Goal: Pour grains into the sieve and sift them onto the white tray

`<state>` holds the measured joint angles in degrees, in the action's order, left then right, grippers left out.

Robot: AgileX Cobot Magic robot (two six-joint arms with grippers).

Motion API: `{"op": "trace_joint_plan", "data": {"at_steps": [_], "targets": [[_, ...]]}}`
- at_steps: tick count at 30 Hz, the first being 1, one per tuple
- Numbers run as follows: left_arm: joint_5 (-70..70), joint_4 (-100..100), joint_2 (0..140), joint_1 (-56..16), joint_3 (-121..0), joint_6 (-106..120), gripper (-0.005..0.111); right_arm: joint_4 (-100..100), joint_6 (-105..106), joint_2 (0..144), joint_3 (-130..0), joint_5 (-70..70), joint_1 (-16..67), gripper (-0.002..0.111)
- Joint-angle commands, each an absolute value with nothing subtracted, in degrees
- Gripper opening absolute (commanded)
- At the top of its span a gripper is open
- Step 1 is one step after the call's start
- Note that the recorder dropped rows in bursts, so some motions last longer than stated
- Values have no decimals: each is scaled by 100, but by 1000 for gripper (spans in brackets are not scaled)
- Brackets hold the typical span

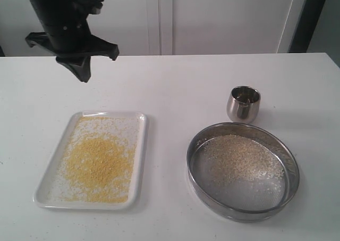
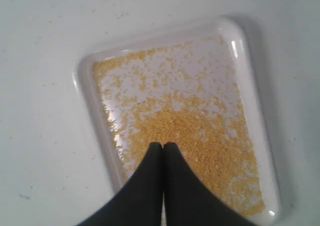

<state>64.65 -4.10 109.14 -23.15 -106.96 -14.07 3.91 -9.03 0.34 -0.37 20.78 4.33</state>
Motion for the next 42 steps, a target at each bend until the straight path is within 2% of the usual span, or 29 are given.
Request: {"op": "trace_joint_plan", "data": {"at_steps": [1,10,17,33,42], "targets": [[6996,-375,10525,-1879,-10270,-1391,0,425,-922,0,0,2000,391,0],[6996,-387,9798,-910,-9304,-1325,0,425,-922,0,0,2000,391,0],[6918,-424,9217,-412,-8826,-1347,0,425,-922,0,0,2000,391,0],[6996,-771,7787,-342,-8012,-1302,0,426,-1026,0,0,2000,391,0],[6996,-860,7662,-342,-8012,-1302,0,426,-1026,0,0,2000,391,0]]}}
